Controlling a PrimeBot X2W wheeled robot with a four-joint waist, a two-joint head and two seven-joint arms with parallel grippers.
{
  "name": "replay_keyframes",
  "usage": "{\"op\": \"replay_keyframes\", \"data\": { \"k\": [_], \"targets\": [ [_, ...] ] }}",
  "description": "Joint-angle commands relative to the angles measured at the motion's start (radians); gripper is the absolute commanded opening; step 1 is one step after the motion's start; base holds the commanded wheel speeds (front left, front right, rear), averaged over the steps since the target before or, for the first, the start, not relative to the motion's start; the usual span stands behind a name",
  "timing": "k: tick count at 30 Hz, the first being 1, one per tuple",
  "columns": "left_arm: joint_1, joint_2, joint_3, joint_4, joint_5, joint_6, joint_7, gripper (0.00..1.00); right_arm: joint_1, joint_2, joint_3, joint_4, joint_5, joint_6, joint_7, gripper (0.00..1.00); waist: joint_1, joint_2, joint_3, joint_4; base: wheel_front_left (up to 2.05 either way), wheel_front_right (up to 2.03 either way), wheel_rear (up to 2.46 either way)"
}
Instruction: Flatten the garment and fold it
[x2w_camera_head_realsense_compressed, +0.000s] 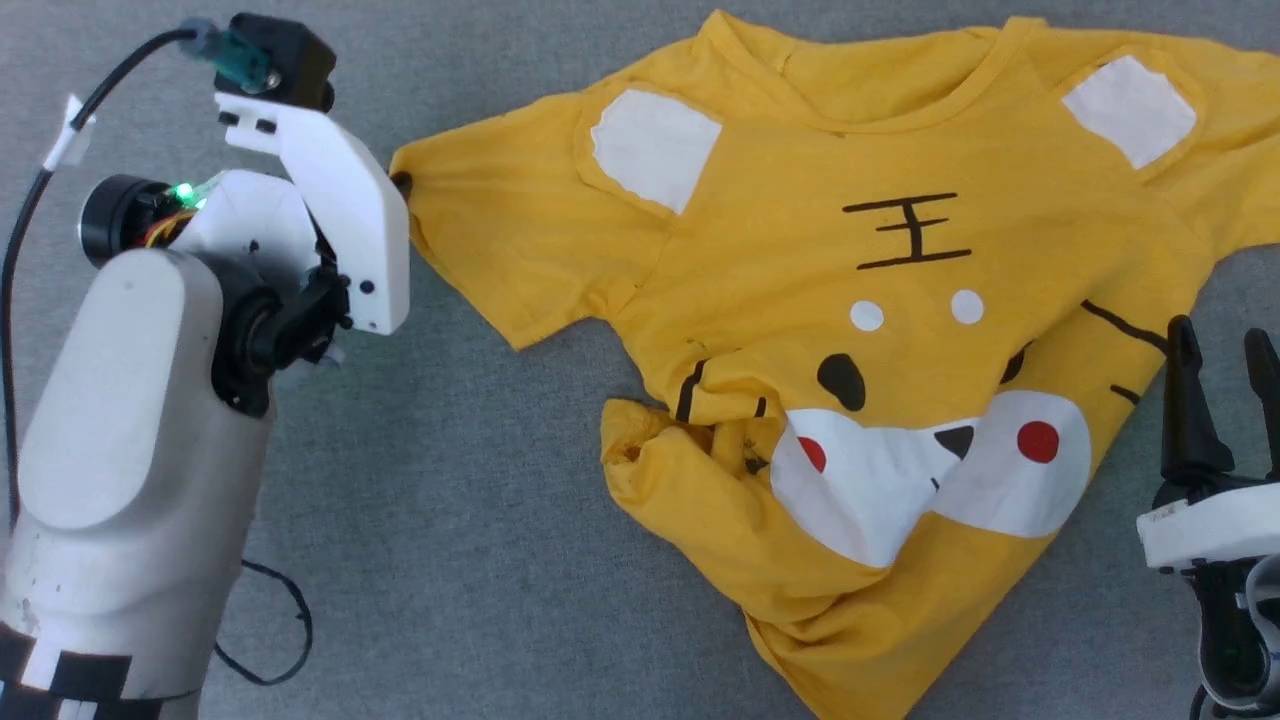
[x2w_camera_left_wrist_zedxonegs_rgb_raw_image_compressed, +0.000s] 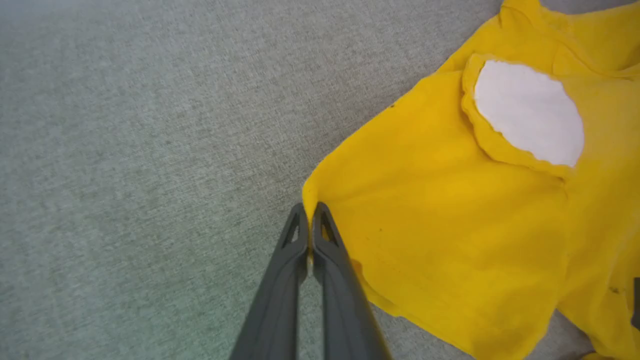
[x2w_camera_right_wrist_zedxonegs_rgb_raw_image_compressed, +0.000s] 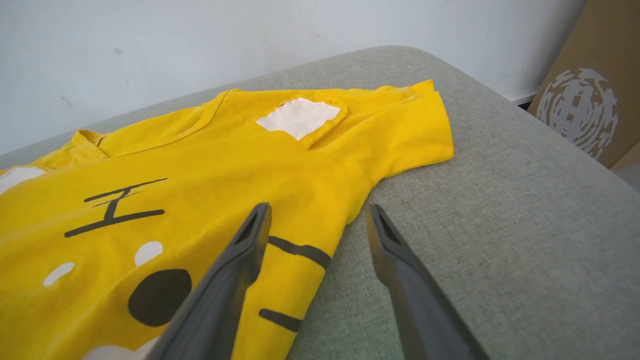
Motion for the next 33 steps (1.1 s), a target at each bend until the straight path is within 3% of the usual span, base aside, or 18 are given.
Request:
{"op": "replay_keyframes", "data": {
  "k": [1, 9, 18, 22, 26, 29, 33],
  "targets": [
    [0.024, -0.009, 0.015, -0.004, -0.012, 0.005, -0.037, 0.00, -0.004, 0.002, -0.003, 0.005, -0.001, -0.001, -0.008, 1.00, -0.0001, 0.0000, -0.043, 0.011, 0.00, 0.00, 0.00],
    [0.231, -0.039, 0.078, -0.128, -0.083, 0.002, -0.210, 0.00, 0.047, 0.002, -0.024, 0.009, -0.001, -0.001, 0.003, 1.00, -0.0001, 0.0000, -0.159, 0.035, 0.00, 0.00, 0.00],
    [0.723, -0.024, 0.275, -0.399, -0.154, 0.128, -0.326, 0.00, 0.115, 0.002, -0.049, -0.005, 0.006, -0.001, 0.024, 1.00, -0.0001, 0.0000, -0.218, 0.062, 0.00, 0.00, 0.00],
    [0.840, -0.042, 0.307, -0.477, -0.180, 0.144, -0.346, 0.00, 0.126, 0.002, -0.042, -0.035, -0.013, -0.001, 0.045, 1.00, -0.0001, 0.0000, -0.219, 0.093, 0.00, 0.00, 0.00],
    [0.856, -0.051, 0.311, -0.526, -0.180, 0.147, -0.363, 0.00, 0.067, 0.002, 0.000, -0.111, -0.063, -0.001, 0.110, 1.00, -0.0001, 0.0000, -0.207, 0.121, 0.00, 0.00, 0.00],
    [0.838, -0.050, 0.294, -0.543, -0.167, 0.144, -0.365, 0.00, -0.032, -0.043, 0.035, -0.158, -0.079, -0.001, 0.202, 1.00, -0.0001, 0.0000, -0.186, 0.139, 0.00, 0.00, 0.00],
    [0.793, -0.060, 0.258, -0.557, -0.157, 0.134, -0.367, 0.00, -0.196, -0.170, 0.082, -0.142, -0.067, -0.001, 0.323, 1.00, -0.0001, 0.0000, -0.148, 0.164, 0.00, 0.00, 0.00]
  ]
}}
